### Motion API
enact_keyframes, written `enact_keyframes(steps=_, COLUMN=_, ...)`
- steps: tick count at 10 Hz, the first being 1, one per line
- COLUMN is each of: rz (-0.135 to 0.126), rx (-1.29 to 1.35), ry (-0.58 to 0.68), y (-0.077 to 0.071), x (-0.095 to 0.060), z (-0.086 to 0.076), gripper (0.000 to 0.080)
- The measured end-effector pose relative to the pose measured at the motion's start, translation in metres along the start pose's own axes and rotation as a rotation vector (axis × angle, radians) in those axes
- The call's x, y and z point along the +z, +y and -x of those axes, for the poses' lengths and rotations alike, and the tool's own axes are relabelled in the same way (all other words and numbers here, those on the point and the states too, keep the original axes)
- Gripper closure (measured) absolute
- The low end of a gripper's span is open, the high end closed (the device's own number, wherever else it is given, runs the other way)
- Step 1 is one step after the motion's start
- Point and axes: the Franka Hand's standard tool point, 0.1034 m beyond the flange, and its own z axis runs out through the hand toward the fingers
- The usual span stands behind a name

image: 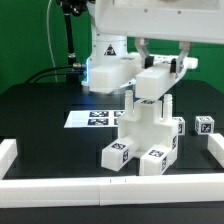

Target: Assemble chair

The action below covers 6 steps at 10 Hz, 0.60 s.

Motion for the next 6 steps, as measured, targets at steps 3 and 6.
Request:
enact_keyframes(steps=3, rz=-0.020, rx=-0.012, ry=0.024, y=-0.0070, x=0.0061, z=0.0105, gripper=0.0517)
enact_keyframes(steps=6, rz=-0.016, rx=-0.011, ry=0.021, y=-0.0057, x=0.0084, z=0.0103, gripper=0.0517)
